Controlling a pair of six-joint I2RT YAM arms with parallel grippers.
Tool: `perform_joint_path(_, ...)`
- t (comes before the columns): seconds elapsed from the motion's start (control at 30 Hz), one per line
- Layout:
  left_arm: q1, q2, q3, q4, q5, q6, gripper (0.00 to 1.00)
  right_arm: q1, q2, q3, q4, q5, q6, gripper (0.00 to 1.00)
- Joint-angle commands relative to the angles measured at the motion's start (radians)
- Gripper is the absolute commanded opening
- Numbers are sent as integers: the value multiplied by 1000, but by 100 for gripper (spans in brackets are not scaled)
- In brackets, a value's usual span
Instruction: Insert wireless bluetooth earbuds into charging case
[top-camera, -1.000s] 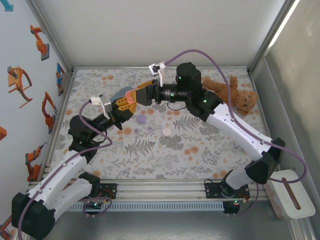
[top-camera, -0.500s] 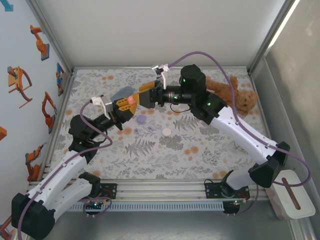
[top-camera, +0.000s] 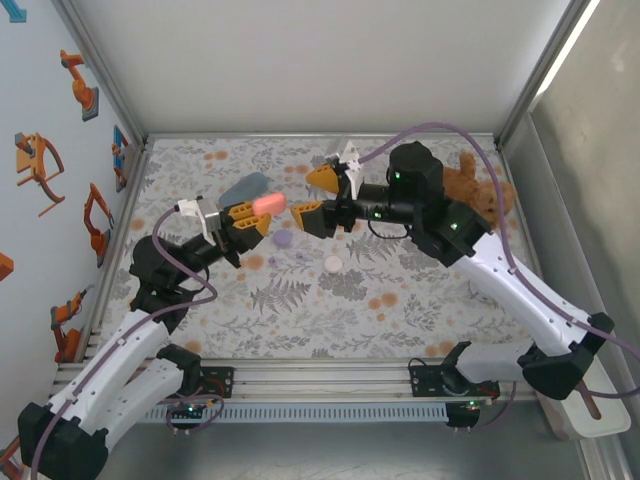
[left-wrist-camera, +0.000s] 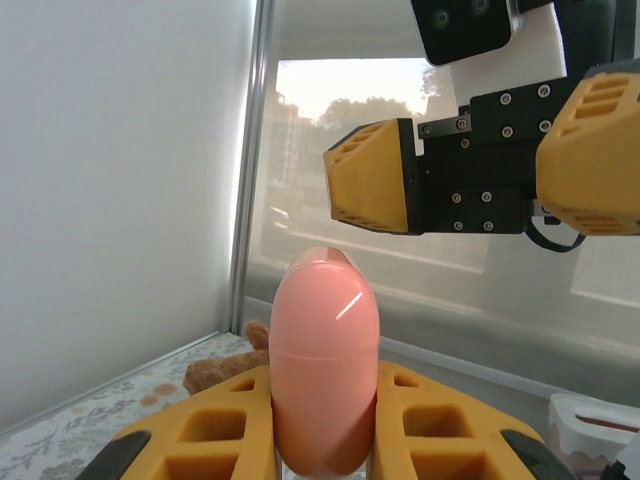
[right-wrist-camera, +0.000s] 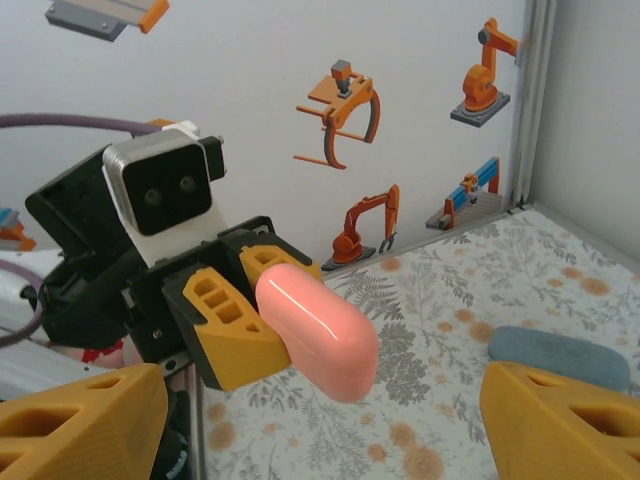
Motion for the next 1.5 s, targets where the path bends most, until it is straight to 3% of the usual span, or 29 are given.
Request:
perform_joint_path(0.0,-1,-26,-12,-14,48,12,0,0,-31,-47,-4,-60,-187,81)
perform_joint_path(0.2,-2,-28,6,-11,117,-2,0,0,-32,-68,-7,-146,-310,81)
perform_joint_path(0.57,-4,-31,18,-8,163,8,0,0,55,-14,21,-253,-311,78)
perform_joint_path(1.47,-7,-30,33,-40,170,38,0,2,138,4,69,-324,-213,39)
